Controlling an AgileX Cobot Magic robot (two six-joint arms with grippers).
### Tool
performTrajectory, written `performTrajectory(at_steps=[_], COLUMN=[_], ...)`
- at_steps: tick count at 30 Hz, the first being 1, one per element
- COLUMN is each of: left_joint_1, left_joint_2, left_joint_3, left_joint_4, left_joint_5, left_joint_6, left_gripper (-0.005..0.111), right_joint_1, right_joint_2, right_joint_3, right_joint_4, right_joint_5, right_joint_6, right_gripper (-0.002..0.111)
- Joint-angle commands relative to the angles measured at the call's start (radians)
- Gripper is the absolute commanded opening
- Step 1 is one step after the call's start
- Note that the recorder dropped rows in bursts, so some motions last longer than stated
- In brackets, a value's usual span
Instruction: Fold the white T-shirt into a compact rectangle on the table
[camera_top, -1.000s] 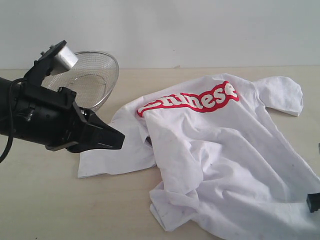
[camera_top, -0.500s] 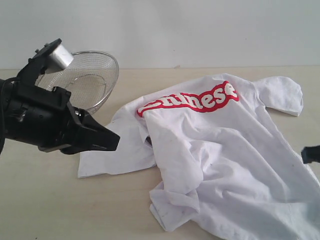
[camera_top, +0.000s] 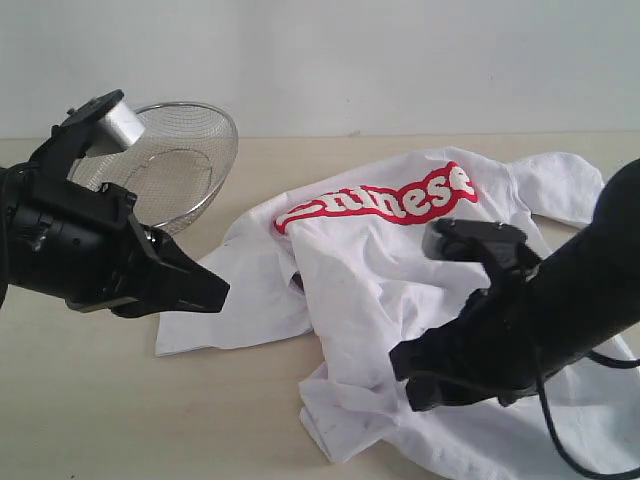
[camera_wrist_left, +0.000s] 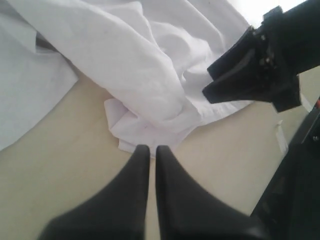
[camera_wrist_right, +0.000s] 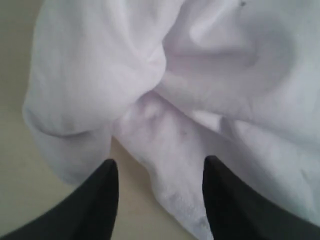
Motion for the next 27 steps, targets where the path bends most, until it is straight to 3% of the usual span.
performTrajectory(at_steps=[1, 9, 27], left_joint_1=[-0.005, -0.005, -0.005], left_joint_2=[-0.006, -0.006, -0.006], left_joint_3=[0.003, 0.003, 0.003], left_joint_4=[0.006, 0.002, 0.0], left_joint_5=[0.002, -0.005, -0.005], left_joint_6=[-0.02, -0.022, -0.022], left_gripper=[0.004, 0.004, 0.004], right_joint_1=[0.046, 0.101, 0.103], right_joint_2=[0.092, 0.119, 0.245], right_joint_3=[0.002, 0.002, 0.002], right_joint_4=[0.0, -0.004, -0.036], right_joint_5=[-0.068, -0.116, -0.118], right_joint_6=[-0.01, -0.049, -0.038], right_gripper=[0.046, 0.046, 0.046])
